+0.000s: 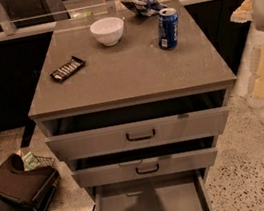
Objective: Close bottom drawer
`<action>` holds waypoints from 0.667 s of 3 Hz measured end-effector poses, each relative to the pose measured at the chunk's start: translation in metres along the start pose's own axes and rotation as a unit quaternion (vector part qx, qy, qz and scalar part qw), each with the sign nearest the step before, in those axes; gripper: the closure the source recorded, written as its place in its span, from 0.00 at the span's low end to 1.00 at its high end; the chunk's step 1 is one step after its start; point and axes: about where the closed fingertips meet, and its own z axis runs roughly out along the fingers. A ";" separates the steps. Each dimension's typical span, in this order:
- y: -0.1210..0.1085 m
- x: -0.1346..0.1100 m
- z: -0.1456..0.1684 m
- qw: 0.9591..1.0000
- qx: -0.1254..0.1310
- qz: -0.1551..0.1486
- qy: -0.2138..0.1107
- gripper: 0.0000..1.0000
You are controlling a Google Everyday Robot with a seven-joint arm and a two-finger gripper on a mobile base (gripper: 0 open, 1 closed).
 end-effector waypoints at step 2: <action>0.011 0.012 0.017 1.000 0.006 0.008 -0.004 0.00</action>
Offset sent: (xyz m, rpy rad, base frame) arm -0.0271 -0.0240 -0.0769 0.0334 -0.0179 -0.0533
